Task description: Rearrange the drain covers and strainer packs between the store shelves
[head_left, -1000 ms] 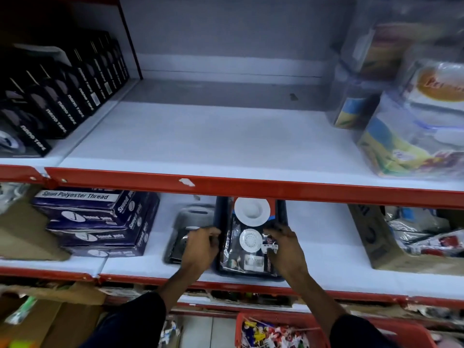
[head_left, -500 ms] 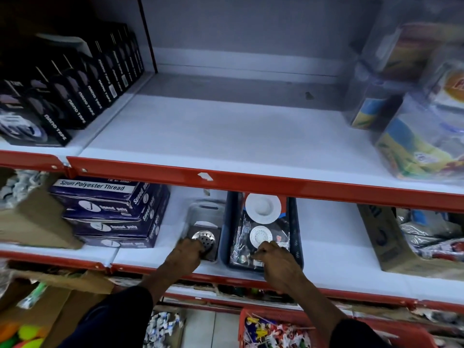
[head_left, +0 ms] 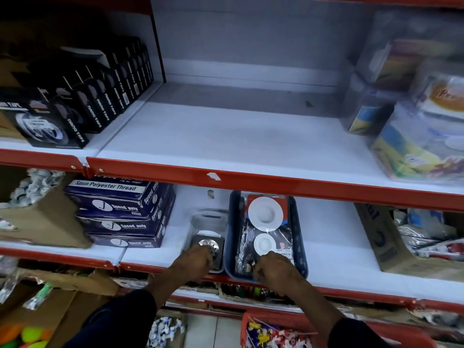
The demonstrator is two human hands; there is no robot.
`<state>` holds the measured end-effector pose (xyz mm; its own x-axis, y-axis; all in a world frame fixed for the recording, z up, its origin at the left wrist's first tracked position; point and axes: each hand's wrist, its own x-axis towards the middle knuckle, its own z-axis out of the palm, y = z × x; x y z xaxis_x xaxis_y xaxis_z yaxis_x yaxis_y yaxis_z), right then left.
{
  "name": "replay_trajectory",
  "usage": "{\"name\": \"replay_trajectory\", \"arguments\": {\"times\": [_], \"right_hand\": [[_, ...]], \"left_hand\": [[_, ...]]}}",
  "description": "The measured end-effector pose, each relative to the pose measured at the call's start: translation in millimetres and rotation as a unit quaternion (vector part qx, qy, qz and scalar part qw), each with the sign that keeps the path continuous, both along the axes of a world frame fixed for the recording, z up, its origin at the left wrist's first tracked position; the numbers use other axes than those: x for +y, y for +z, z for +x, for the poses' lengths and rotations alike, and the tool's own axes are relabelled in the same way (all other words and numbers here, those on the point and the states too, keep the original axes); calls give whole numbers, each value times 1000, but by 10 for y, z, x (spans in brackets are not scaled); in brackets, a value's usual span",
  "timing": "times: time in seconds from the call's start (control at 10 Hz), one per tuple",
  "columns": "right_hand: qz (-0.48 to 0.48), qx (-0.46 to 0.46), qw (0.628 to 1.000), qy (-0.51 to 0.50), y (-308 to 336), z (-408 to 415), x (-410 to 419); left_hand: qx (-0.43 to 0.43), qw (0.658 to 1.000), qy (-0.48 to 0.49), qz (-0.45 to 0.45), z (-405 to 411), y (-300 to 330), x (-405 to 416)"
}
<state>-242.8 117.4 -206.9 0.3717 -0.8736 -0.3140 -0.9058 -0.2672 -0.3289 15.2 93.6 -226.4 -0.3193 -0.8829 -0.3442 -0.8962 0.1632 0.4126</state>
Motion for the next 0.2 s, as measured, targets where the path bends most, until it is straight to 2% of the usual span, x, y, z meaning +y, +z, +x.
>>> {"name": "replay_trajectory", "arguments": {"times": [0.1, 0.2], "right_hand": [[9, 17, 1000, 11, 75, 8, 57], [-29, 13, 999, -4, 228, -8, 64]], "left_hand": [[-12, 1000, -21, -4, -11, 113, 82], [-43, 997, -35, -57, -81, 327, 95]]}}
